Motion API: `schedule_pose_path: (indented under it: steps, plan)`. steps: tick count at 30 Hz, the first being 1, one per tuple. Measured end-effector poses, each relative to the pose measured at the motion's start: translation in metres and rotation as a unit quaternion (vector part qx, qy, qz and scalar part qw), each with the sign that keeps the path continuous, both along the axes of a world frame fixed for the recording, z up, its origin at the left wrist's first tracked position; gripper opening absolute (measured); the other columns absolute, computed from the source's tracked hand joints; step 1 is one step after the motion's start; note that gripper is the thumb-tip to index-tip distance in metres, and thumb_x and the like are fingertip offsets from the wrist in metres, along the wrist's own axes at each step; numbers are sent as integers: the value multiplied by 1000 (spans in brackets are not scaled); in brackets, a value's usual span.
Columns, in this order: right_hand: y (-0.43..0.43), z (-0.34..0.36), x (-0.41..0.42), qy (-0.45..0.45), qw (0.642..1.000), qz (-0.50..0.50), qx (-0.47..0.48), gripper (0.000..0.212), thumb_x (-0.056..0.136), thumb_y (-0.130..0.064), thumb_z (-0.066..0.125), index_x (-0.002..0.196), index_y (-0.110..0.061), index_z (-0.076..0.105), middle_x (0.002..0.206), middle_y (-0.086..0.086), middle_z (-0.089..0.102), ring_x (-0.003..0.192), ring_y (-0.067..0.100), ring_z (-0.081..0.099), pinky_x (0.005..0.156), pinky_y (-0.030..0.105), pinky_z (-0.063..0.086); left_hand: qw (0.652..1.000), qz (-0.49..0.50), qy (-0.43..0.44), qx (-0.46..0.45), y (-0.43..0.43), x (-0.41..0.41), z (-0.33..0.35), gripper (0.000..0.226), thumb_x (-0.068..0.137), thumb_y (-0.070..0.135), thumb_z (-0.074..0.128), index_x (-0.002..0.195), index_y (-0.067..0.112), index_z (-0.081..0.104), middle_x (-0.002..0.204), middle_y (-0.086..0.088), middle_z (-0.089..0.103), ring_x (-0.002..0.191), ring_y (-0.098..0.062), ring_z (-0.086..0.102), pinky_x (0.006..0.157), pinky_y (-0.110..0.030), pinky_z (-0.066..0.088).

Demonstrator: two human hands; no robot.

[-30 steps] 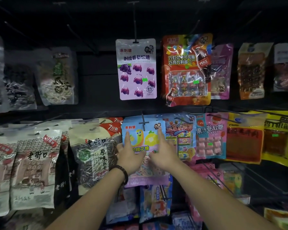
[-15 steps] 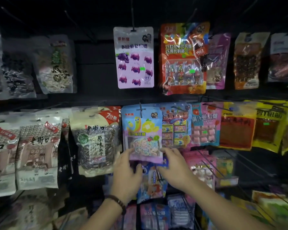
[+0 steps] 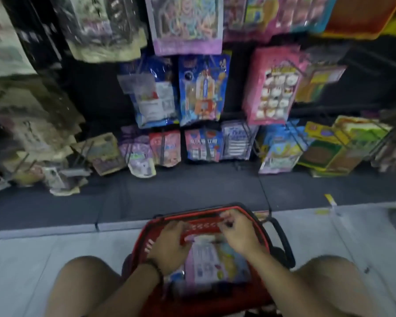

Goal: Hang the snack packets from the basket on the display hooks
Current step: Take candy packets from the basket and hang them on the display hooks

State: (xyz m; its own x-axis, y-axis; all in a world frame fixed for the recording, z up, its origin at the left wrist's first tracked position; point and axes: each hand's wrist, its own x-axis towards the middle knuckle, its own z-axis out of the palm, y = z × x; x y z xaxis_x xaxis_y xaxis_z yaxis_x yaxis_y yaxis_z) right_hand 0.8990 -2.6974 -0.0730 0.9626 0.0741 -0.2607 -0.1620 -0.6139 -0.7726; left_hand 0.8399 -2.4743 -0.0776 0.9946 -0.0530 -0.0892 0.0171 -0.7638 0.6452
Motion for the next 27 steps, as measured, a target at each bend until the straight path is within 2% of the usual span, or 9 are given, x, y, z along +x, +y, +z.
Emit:
schedule_pose_path:
  steps: [2,4,6,7,11,18,21,24,27]
  plan:
    - [-3,-45,-25,86,996,-21,-13,13,92,-10,75,95,-22,74,94,-1,76,91,13,75,70,13,50,998,-20,62,-5,-2,-12,-30,40,89,14,71,128,14,65,126,-6,62,118,-25,62,106,-34,47]
    - [-7,-81,-43,156,987,-23,-36,14,92,-17,74,82,-26,72,92,2,78,78,6,75,64,15,55,993,-32,118,2,-1,-19,-55,48,91,18,71,137,16,59,136,-6,58,127,-25,57,111,-29,42]
    - [-8,-105,-48,203,978,-14,-50,6,90,-20,76,95,-21,75,100,8,80,93,22,77,84,36,62,988,-26,154,3,1,-20,-73,52,93,24,70,143,15,56,142,-7,57,133,-24,54,112,-28,41]
    - [-7,-111,-45,212,975,-19,-60,18,89,-21,77,107,-18,75,109,14,78,103,32,75,91,42,60,987,-18,162,-1,0,-19,-79,52,93,25,70,143,16,56,142,-7,57,133,-23,54,112,-28,42]
    - [4,-115,-18,198,974,6,-105,25,97,-25,65,120,-22,76,119,13,77,108,35,73,82,34,55,990,-6,141,-11,-6,-11,-91,45,92,25,70,136,17,62,134,-6,63,127,-25,57,112,-35,44]
    - [19,-145,38,244,960,55,-130,56,99,-19,59,153,-28,47,140,17,65,124,39,65,103,47,55,982,-46,181,9,7,7,-104,57,92,27,67,147,18,54,146,-7,55,135,-26,51,115,-35,40]
    - [25,-155,44,269,953,56,-128,42,100,-26,61,141,-21,54,134,16,68,119,36,67,94,40,55,983,5,186,8,3,11,-106,45,95,28,69,139,20,61,139,-3,61,129,-25,58,110,-40,47]
    - [28,-163,36,279,953,10,-114,40,103,-42,60,136,-21,61,132,13,69,119,34,67,90,35,53,978,-36,198,44,1,11,-108,48,96,27,69,143,26,57,145,-2,58,134,-23,55,113,-36,45]
    - [25,-165,22,250,960,-71,-105,36,99,-45,69,120,-17,78,121,13,77,99,27,74,75,27,58,981,-27,190,37,2,14,-106,35,98,32,62,133,32,62,135,-1,66,121,-20,64,100,-30,52]
